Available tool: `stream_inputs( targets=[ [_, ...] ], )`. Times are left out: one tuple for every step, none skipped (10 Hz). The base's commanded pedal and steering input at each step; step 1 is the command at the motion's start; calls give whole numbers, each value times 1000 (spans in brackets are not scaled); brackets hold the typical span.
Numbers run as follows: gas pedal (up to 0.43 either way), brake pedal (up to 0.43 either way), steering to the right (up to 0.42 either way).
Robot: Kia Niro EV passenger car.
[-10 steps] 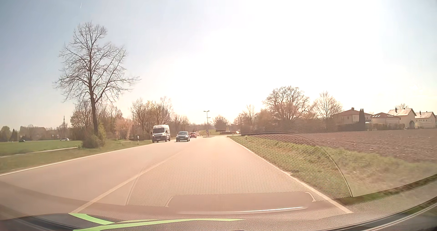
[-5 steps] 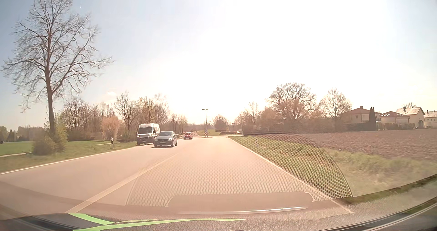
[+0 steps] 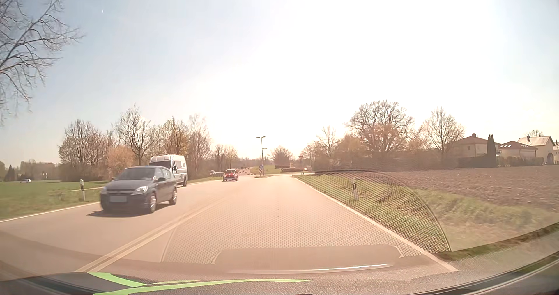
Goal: Follow the waypoints while adhering to traffic rules and regulations
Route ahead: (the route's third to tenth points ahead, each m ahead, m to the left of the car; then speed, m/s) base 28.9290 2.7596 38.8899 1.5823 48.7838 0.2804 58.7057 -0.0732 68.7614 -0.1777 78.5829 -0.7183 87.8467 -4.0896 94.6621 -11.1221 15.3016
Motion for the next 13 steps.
stream_inputs(
  targets=[
    [0,12,-2],
    [0,24,-2],
    [0,30,-2],
    [0,43,-1],
    [0,49,-1],
    [0,61,-1],
    [0,67,0],
    [0,67,0],
    [0,73,0],
    [0,85,0],
    [0,91,0],
    [0,98,1],
    [0,110,1]
  ],
)
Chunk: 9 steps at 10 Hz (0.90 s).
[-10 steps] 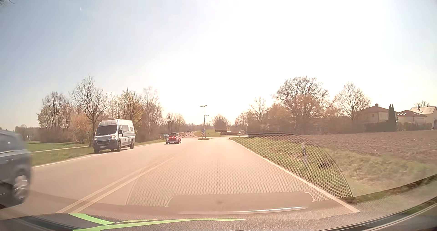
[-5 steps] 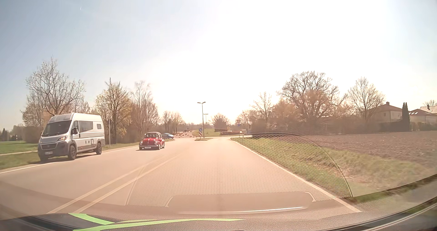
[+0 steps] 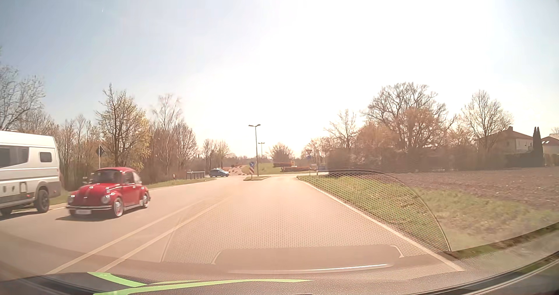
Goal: Follow the waypoints while adhering to traffic rules and regulations
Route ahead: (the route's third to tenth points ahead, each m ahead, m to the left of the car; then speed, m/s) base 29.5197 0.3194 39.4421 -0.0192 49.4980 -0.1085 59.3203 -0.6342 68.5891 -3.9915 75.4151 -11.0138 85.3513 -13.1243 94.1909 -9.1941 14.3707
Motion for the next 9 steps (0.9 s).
stream_inputs(
  targets=[
    [0,116,1],
    [0,128,1],
    [0,134,1],
    [0,152,1],
    [0,171,1],
    [0,189,1],
    [0,195,1],
    [0,201,1],
    [0,207,1]
  ],
)
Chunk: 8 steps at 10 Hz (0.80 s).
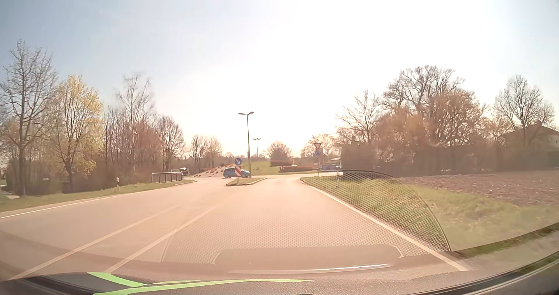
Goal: Follow the waypoints while adhering to traffic rules and regulations
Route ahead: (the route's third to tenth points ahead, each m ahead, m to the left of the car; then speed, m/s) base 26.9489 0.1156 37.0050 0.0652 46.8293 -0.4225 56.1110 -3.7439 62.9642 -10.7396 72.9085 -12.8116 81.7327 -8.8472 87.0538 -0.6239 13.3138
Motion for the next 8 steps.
stream_inputs(
  targets=[
    [0,213,1],
    [0,213,1],
    [0,213,1],
    [0,220,1],
    [0,220,0],
    [0,220,0],
    [0,226,0],
    [0,232,0]
  ],
)
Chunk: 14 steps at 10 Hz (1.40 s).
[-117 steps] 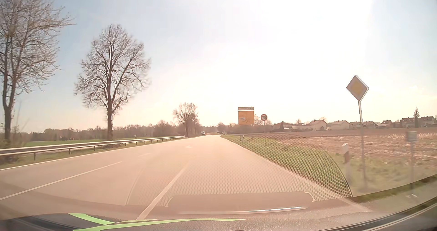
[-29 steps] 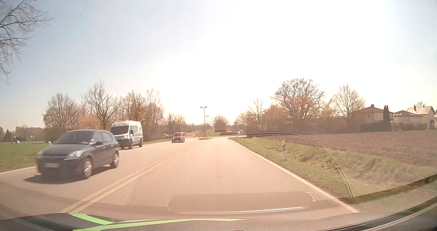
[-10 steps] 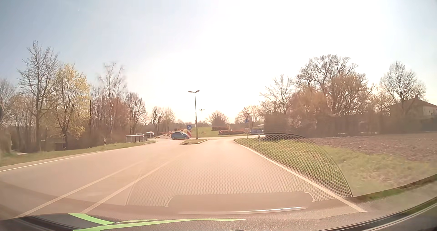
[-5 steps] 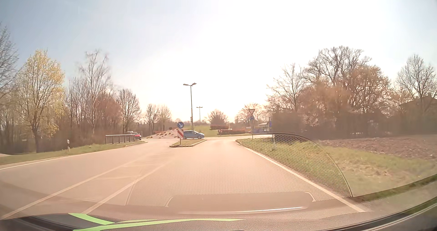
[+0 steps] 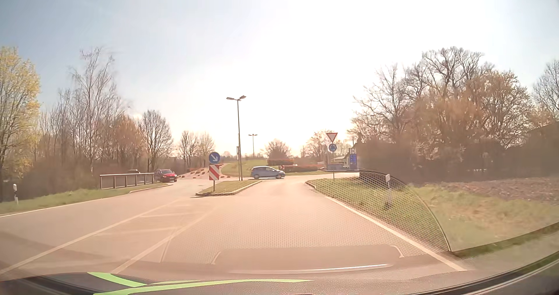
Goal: Follow the waypoints while adhering to traffic rules and regulations
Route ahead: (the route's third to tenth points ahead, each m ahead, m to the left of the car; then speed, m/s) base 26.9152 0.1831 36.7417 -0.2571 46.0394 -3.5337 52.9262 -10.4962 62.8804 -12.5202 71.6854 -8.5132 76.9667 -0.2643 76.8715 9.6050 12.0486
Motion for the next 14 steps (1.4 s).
stream_inputs(
  targets=[
    [0,232,-1],
    [0,238,-1],
    [0,238,-1],
    [0,238,0],
    [0,238,-1],
    [0,244,-1],
    [0,244,-1],
    [0,244,-1],
    [0,244,-1],
    [0,244,-2],
    [0,244,-3],
    [0,244,-3],
    [0,244,-3],
    [0,244,-3]
  ],
)
